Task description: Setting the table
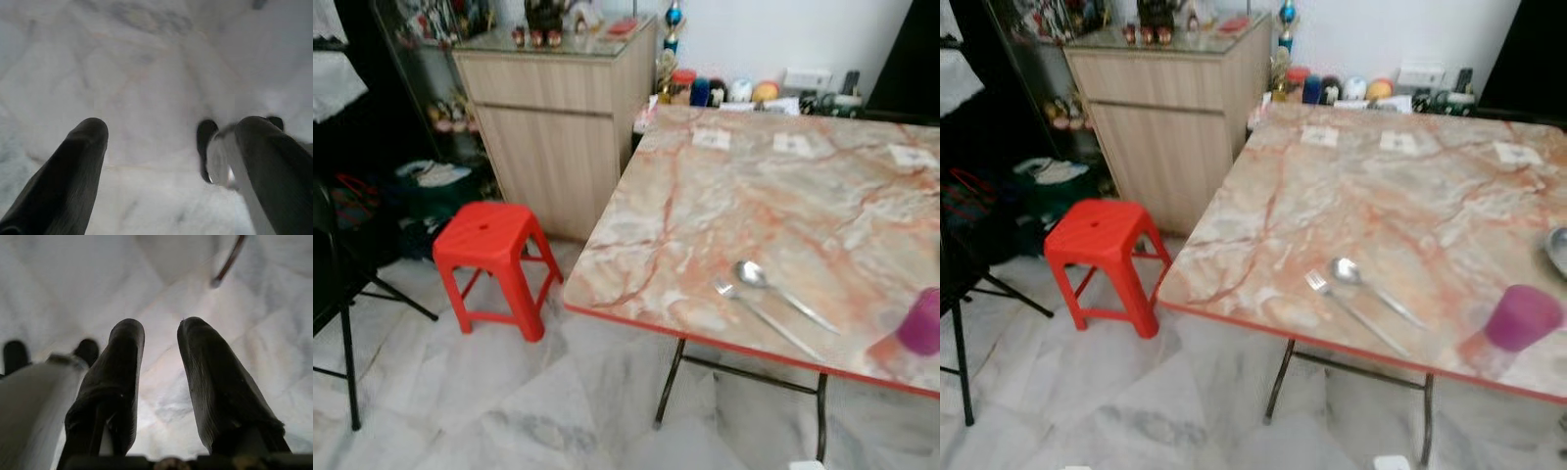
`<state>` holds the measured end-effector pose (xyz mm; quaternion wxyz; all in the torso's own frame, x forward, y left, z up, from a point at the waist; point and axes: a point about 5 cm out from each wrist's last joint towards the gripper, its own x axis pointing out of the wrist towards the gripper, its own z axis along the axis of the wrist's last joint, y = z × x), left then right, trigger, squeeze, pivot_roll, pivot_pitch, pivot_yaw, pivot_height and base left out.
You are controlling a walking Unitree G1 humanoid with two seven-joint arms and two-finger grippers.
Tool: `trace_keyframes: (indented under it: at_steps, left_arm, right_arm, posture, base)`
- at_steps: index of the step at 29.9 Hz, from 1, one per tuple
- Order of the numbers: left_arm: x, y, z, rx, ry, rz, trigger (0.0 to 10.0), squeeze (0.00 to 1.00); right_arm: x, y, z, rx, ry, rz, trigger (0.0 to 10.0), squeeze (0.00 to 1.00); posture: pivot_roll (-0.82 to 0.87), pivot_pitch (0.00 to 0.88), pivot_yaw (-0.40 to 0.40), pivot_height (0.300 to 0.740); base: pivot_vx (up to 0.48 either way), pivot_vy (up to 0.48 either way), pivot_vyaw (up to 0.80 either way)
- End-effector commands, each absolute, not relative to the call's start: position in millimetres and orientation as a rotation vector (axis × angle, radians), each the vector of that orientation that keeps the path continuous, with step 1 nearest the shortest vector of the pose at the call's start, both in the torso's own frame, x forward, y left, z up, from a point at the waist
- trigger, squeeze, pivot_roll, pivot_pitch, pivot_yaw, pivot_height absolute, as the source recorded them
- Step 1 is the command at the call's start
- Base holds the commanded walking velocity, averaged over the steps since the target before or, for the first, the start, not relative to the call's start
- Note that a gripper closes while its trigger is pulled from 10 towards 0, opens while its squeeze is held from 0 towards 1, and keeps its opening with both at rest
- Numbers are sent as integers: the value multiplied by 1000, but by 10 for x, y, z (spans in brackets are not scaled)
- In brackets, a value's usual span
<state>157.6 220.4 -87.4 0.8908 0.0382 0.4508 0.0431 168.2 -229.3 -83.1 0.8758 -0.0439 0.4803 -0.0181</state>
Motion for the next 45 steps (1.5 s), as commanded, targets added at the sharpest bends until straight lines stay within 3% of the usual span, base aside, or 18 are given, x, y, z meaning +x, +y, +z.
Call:
trace_keyframes:
  at_steps: [1, 6, 37, 45]
  left_arm:
    - [1838, 2040, -807, 123, 932, 55, 10000, 0]
    - [1829, 2051, -810, 121, 935, 59, 10000, 0]
    - [1789, 2081, -825, 119, 954, 61, 10000, 0]
    - [1778, 2078, -833, 102, 961, 67, 10000, 0]
  right_arm:
    - [1688, -2070, -875, 170, 948, -208, 10000, 0]
    - [1692, -2080, -871, 163, 944, -220, 10000, 0]
    - [1719, -2056, -859, 188, 915, -225, 10000, 0]
    - [1730, -2052, -852, 210, 900, -230, 10000, 0]
  posture:
    - [60, 15, -12, 740]
    - [60, 20, -14, 740]
    - [51, 54, -5, 740]
    - [48, 60, -6, 740]
  base:
    - [0, -326, -731]
    - [0, -326, -730]
    - [0, -327, 0]
    - [0, 0, 0]
